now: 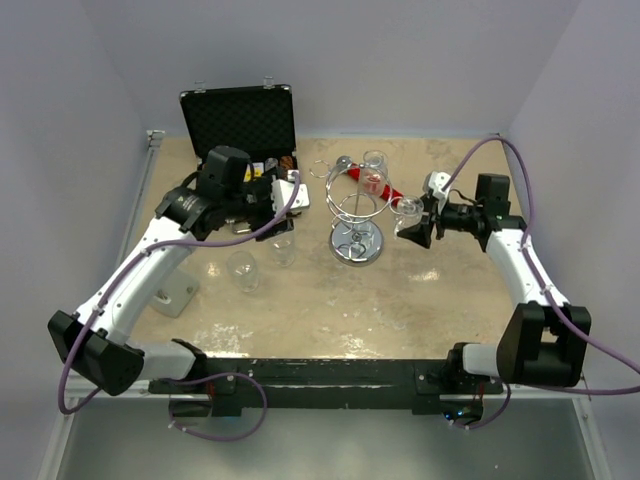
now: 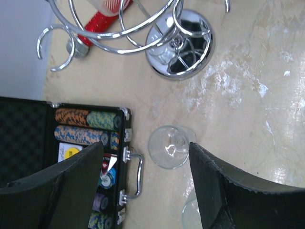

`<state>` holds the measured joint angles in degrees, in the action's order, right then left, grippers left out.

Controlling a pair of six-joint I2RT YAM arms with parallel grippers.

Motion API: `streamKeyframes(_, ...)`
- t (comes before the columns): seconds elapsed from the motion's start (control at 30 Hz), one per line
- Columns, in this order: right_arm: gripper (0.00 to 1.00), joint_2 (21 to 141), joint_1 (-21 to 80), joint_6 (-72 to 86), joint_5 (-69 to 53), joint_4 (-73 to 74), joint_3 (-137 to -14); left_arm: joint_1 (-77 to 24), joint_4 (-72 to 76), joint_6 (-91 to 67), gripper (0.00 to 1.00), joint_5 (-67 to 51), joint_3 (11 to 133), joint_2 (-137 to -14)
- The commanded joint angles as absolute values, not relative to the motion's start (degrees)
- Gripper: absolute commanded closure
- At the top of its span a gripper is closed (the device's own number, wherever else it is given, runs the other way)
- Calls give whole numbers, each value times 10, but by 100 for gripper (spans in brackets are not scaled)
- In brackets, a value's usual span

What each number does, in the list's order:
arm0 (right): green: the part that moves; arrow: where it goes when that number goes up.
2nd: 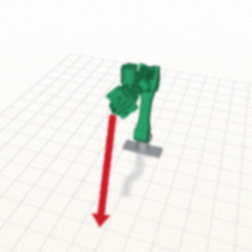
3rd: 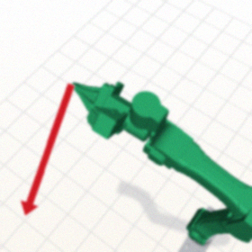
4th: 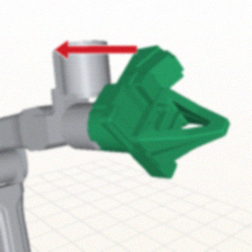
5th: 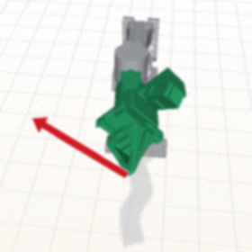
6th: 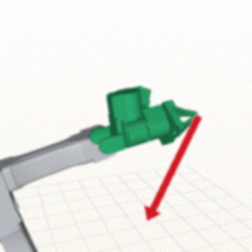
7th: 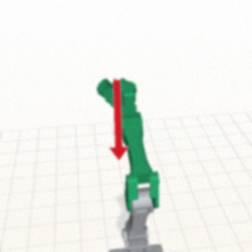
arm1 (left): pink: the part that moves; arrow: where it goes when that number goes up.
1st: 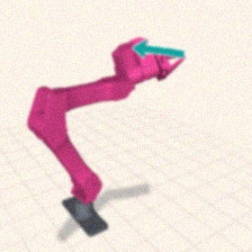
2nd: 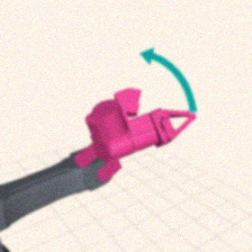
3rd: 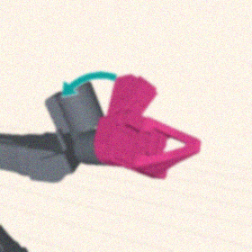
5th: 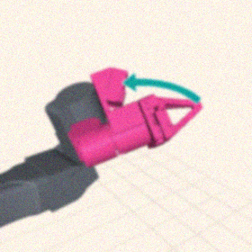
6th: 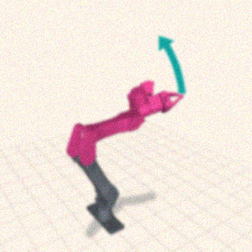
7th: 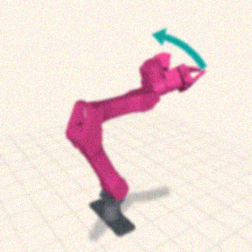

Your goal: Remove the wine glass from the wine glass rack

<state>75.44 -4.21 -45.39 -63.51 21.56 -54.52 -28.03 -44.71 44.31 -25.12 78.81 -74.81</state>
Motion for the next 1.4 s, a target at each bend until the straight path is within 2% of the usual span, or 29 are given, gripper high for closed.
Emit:
streamKeyframes(0.0, 60, 716, -47, -425, -645, 212, -567, -301, -381, 454, 23, -292, 825, -737)
streamKeyframes(0.17, 60, 685, -47, -354, -639, 172, -550, -331, -352, 465, 23, -319, 847, -745)
streamKeyframes(0.37, 60, 654, -55, -361, -595, 269, -595, -425, -269, 486, 24, -285, 864, -749)
streamKeyframes(0.63, 61, 618, -57, -248, -548, 300, -649, -509, -20, 554, 31, -266, 752, -755)
streamKeyframes(0.83, 61, 634, -57, -311, -559, 423, -716, -554, 176, 549, 37, -222, 720, -816)
streamKeyframes(0.93, 61, 627, -57, -314, -560, 434, -724, -584, 256, 560, 40, -180, 708, -836)
streamKeyframes(1.13, 61, 651, -56, -316, -599, 458, -744, -599, 314, 583, 45, -136, 720, -874)
streamKeyframes(1.37, 62, 658, -54, -320, -628, 467, -744, -599, 272, 601, 52, -148, 751, -902)
